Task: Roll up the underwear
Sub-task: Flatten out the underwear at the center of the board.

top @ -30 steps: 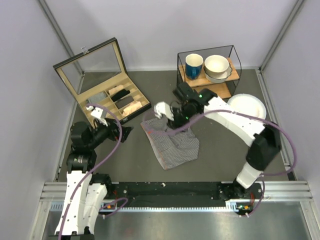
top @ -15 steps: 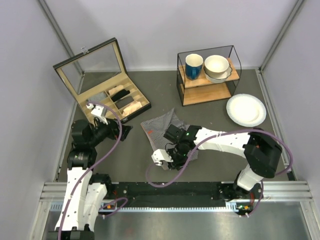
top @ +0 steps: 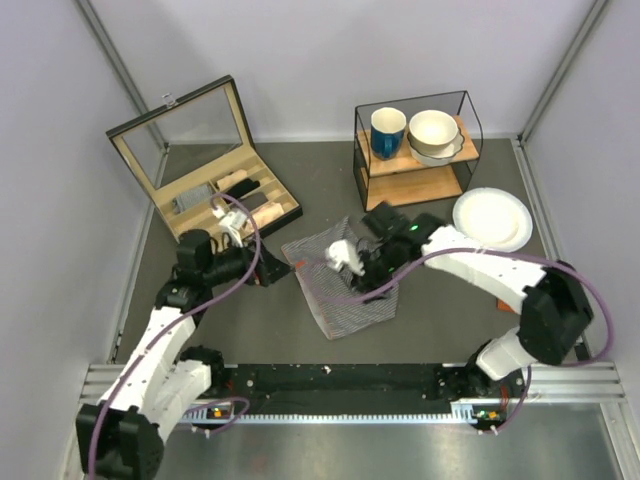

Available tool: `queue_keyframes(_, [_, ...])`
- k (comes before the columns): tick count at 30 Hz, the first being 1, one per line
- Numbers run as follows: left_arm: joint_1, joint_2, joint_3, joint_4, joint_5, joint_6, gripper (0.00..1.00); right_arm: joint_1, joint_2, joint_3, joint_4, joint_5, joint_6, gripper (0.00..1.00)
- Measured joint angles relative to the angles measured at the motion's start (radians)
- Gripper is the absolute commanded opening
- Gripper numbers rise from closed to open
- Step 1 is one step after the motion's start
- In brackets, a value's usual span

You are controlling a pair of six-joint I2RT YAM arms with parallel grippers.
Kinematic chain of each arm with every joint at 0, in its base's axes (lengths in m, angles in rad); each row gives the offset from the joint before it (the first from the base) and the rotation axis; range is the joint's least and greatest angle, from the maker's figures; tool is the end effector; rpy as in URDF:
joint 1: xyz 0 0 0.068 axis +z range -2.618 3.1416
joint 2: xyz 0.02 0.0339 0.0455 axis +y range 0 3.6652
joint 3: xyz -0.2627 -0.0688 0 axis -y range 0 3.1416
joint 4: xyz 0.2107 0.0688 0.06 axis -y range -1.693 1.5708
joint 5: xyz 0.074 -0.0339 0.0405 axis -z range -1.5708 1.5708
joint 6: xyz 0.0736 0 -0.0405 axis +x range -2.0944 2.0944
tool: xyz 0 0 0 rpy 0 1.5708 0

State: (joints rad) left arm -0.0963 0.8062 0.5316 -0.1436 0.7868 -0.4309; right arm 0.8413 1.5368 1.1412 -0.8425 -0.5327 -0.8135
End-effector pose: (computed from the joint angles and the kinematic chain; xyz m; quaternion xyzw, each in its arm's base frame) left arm 0.1665 -0.0684 0.2525 0.0770 0.7984 -0.4415 0.4022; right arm 0.1544 0.2288 0.2204 -0.7299 0.6118 0.2618 0.1561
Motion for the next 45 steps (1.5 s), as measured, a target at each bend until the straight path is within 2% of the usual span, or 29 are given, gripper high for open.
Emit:
queue_keyframes(2, [-0.103,0.002,0.001,-0.019,-0.039,-0.024,0.95,-0.105,-0.068,0.005,-0.011,-0.021,0.014,0.50])
queue_keyframes(5, [-0.317,0.002,0.003,-0.046,-0.175,-0.069,0.89,-0.195,-0.121,0.005,-0.031,-0.042,0.034,0.49])
queue_keyframes(7, [-0.499,0.012,0.003,-0.067,-0.315,-0.108,0.79,-0.229,-0.119,0.004,-0.041,-0.056,0.050,0.49])
queue_keyframes(10, [-0.689,0.065,0.003,-0.087,-0.469,-0.172,0.73,-0.266,-0.089,-0.002,-0.047,-0.067,0.066,0.49])
queue_keyframes(13, [-0.809,0.175,0.005,-0.100,-0.580,-0.226,0.65,-0.285,-0.051,-0.008,-0.055,-0.066,0.078,0.49])
queue_keyframes(20, [-0.889,0.437,0.080,-0.131,-0.681,-0.274,0.59,-0.288,-0.003,-0.016,-0.067,-0.066,0.084,0.49])
queue_keyframes(29, [-0.896,0.529,0.114,-0.108,-0.671,-0.275,0.43,-0.288,0.048,-0.016,-0.067,-0.061,0.085,0.49])
queue_keyframes(35, [-0.898,0.534,0.106,-0.076,-0.625,-0.280,0.12,-0.288,0.079,-0.016,-0.067,-0.046,0.084,0.49])
queue_keyframes(36, [-0.898,0.534,0.100,-0.068,-0.616,-0.281,0.02,-0.288,0.084,-0.016,-0.067,-0.041,0.084,0.49])
queue_keyframes(41, [-0.899,0.522,0.053,-0.040,-0.573,-0.286,0.00,-0.288,0.111,-0.018,-0.067,-0.021,0.082,0.49])
queue_keyframes(45, [-0.900,0.425,-0.036,-0.036,-0.547,-0.313,0.00,-0.288,0.131,-0.022,-0.070,-0.008,0.082,0.49])
